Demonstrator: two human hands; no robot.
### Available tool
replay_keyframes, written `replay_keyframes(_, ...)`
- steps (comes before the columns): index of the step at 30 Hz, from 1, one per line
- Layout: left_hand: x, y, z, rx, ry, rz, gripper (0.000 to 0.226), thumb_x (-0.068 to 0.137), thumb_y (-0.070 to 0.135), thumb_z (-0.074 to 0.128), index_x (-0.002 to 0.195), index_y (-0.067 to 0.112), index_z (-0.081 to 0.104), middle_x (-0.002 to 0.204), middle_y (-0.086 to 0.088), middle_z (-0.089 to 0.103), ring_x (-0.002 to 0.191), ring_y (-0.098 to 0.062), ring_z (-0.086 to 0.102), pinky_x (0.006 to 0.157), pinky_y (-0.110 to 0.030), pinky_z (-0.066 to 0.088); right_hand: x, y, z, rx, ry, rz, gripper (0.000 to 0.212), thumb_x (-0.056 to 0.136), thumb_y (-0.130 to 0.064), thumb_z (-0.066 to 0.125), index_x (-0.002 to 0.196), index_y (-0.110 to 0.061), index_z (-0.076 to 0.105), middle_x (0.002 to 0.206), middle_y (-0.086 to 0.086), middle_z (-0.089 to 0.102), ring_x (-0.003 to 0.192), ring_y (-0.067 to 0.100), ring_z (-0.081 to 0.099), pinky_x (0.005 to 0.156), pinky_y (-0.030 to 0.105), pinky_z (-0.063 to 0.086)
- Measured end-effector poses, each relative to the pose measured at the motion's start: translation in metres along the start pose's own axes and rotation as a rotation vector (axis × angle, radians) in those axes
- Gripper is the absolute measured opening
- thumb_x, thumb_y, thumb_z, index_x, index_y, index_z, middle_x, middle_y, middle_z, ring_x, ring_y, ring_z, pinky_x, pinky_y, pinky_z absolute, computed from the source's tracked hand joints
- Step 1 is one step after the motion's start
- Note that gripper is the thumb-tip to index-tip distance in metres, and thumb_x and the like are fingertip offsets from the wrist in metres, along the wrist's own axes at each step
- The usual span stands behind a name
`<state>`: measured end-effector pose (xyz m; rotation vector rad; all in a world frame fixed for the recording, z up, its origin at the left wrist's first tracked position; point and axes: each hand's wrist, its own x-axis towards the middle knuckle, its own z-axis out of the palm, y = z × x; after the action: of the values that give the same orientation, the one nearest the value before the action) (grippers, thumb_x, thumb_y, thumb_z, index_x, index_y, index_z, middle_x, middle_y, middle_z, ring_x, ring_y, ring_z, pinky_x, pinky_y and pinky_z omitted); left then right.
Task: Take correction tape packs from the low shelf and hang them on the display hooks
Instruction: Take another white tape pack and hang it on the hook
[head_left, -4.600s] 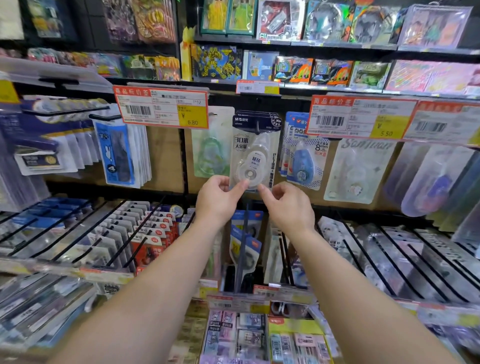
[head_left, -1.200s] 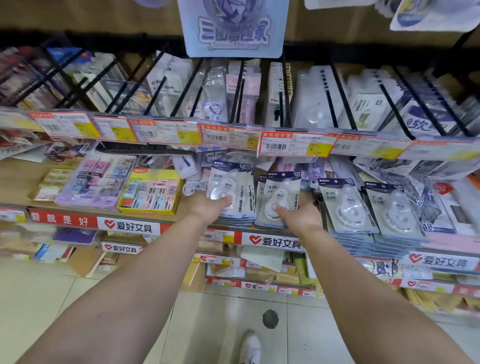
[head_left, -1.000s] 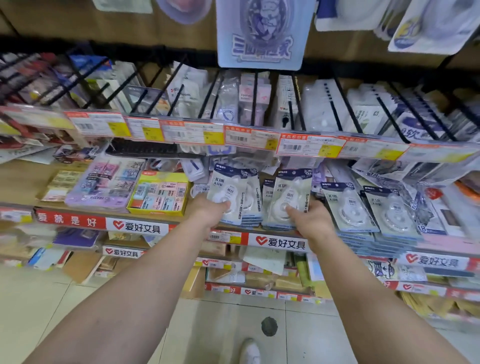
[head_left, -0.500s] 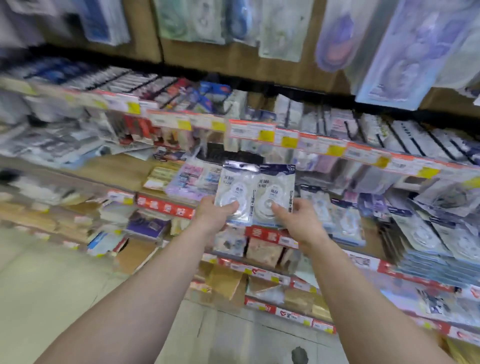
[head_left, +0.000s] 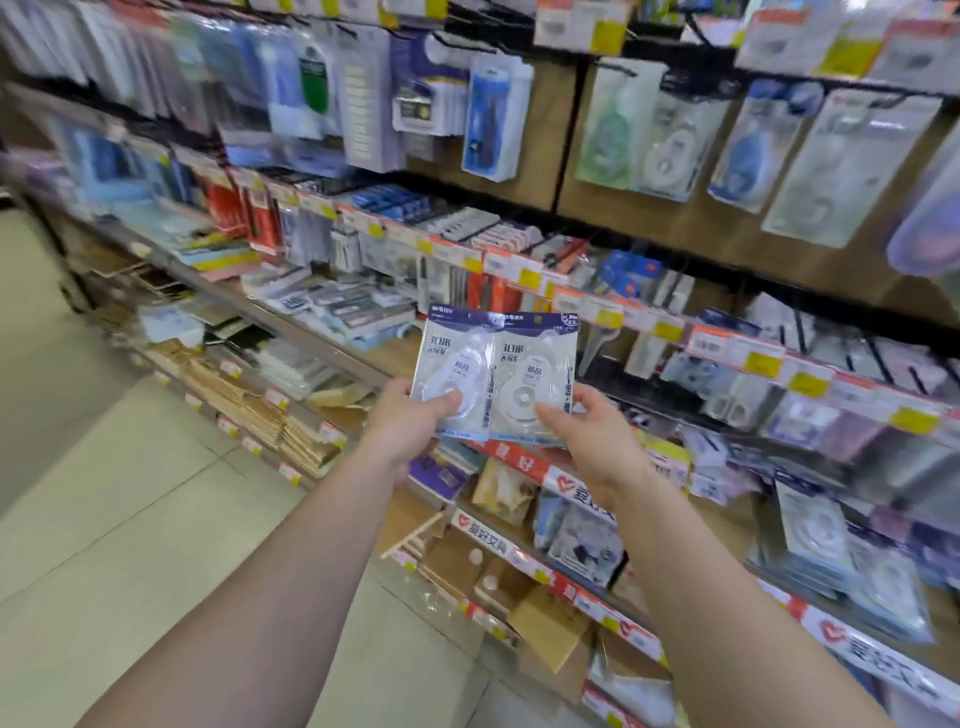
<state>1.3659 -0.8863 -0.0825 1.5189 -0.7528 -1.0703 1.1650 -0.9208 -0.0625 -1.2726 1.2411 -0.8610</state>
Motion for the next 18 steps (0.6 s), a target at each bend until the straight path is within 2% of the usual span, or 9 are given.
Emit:
replay_keyframes(1, 0.0, 0.007, -0.005, -0.013, 0.0, 0.02, 0.031, 0.087, 0.022, 0.075, 0.113, 0.014, 0.062, 0.104, -0.003, 0.073, 0.076, -0.014, 0.067, 0.057, -0.024, 0.047, -0.001, -0.009, 0.005, -0.012, -0.007, -0.022, 0.033, 0.093, -0.021, 0.067, 0.124, -0.02, 0.056, 0.111, 0.002, 0.072, 0.095, 0.02, 0.072, 0.083, 0.041, 0.06)
replay_keyframes(3, 0.002, 0.021, -0.012, -0.04, -0.008, 0.06, 0.028, 0.089, 0.019, 0.072, 0.114, 0.013, 0.061, 0.102, -0.002, 0.072, 0.072, -0.011, 0.065, 0.051, -0.023, 0.047, 0.001, -0.025, 0.011, -0.021, -0.015, -0.072, 0.033, 0.095, -0.022, 0.065, 0.126, -0.018, 0.054, 0.111, 0.002, 0.07, 0.094, 0.018, 0.071, 0.076, 0.036, 0.06)
replay_keyframes(6, 0.007, 0.042, -0.019, -0.063, 0.001, 0.119, 0.028, 0.089, 0.018, 0.072, 0.115, 0.014, 0.062, 0.104, -0.004, 0.073, 0.078, -0.017, 0.066, 0.06, -0.029, 0.047, 0.004, -0.046, 0.015, -0.044, -0.021, -0.15, 0.036, 0.095, -0.025, 0.065, 0.128, -0.018, 0.053, 0.11, -0.001, 0.072, 0.096, 0.017, 0.071, 0.078, 0.035, 0.059)
replay_keyframes(9, 0.016, 0.06, -0.019, -0.106, 0.006, 0.167, 0.027, 0.089, 0.017, 0.072, 0.113, 0.018, 0.06, 0.098, 0.0, 0.071, 0.076, -0.015, 0.065, 0.061, -0.029, 0.046, 0.011, -0.063, 0.014, 0.0, -0.023, -0.199, 0.034, 0.095, -0.023, 0.065, 0.127, -0.02, 0.053, 0.11, -0.003, 0.072, 0.094, 0.013, 0.071, 0.073, 0.029, 0.056)
replay_keyframes(13, 0.03, 0.082, -0.008, -0.135, -0.008, 0.229, 0.026, 0.088, 0.023, 0.074, 0.11, 0.024, 0.06, 0.103, 0.002, 0.07, 0.086, -0.017, 0.066, 0.068, -0.032, 0.046, 0.027, -0.081, 0.006, 0.044, -0.011, -0.255, 0.033, 0.095, -0.023, 0.065, 0.126, -0.024, 0.053, 0.111, -0.006, 0.073, 0.097, 0.011, 0.071, 0.087, 0.034, 0.058)
replay_keyframes(16, 0.045, 0.098, 0.008, -0.156, -0.009, 0.281, 0.019, 0.091, 0.021, 0.072, 0.105, 0.025, 0.061, 0.1, 0.003, 0.071, 0.084, -0.015, 0.066, 0.066, -0.03, 0.048, 0.044, -0.094, -0.005, 0.067, 0.0, -0.305, 0.025, 0.096, -0.022, 0.063, 0.118, -0.03, 0.054, 0.106, -0.011, 0.073, 0.089, 0.005, 0.072, 0.074, 0.024, 0.057)
replay_keyframes(18, 0.059, 0.108, 0.022, -0.17, -0.013, 0.316, 0.022, 0.091, 0.02, 0.071, 0.11, 0.021, 0.061, 0.102, 0.001, 0.073, 0.083, -0.014, 0.068, 0.062, -0.026, 0.048, 0.057, -0.101, -0.013, 0.072, 0.01, -0.339, 0.023, 0.097, -0.023, 0.061, 0.117, -0.032, 0.055, 0.105, -0.014, 0.073, 0.09, 0.002, 0.071, 0.074, 0.024, 0.056)
